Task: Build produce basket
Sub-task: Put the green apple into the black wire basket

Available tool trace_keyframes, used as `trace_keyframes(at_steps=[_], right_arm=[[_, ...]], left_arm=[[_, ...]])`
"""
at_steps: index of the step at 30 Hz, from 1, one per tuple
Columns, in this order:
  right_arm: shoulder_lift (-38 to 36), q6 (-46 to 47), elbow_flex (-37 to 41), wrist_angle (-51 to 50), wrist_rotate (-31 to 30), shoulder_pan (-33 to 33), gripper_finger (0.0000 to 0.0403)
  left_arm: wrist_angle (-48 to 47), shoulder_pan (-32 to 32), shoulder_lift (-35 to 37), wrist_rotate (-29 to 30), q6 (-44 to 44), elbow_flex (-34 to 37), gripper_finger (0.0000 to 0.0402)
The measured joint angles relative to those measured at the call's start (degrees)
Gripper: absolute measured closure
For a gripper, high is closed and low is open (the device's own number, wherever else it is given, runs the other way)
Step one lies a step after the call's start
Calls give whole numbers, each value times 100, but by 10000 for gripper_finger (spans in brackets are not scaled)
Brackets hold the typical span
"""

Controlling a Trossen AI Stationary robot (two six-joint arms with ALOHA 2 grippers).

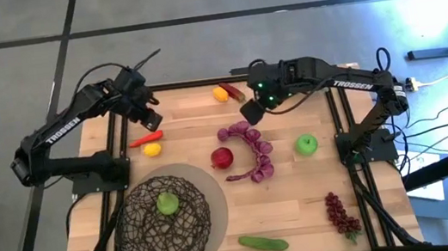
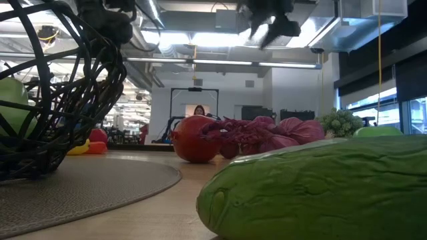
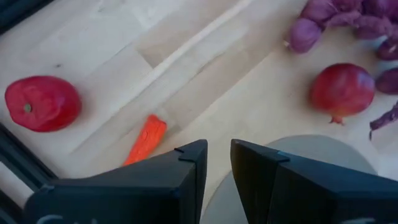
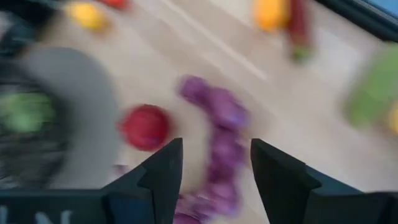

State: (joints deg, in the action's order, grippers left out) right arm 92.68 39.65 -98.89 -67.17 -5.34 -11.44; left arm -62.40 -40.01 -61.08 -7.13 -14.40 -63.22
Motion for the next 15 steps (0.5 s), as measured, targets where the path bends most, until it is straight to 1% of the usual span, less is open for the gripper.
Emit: trace_keyframes(at_steps=[2,4,8,10,12,15], right_arm=[[0,262,0,-526,-335,-2,220],[0,450,0,-912,-458,-4,220],[0,508,0,-1282,-466,50,220],[0,505,0,-1481,-447,104,220],[0,532,0,-1739,-378,168,220],[0,964,0,-1995,-364,249,220]], left_arm=[[-7,0,0,-29,198,0,339],[-12,0,0,-206,534,0,339],[-22,2,0,-1007,1430,0,339],[-45,9,0,-1269,1795,0,339],[-85,46,0,-1331,2027,0,339],[-145,124,0,-1246,2142,0,339]])
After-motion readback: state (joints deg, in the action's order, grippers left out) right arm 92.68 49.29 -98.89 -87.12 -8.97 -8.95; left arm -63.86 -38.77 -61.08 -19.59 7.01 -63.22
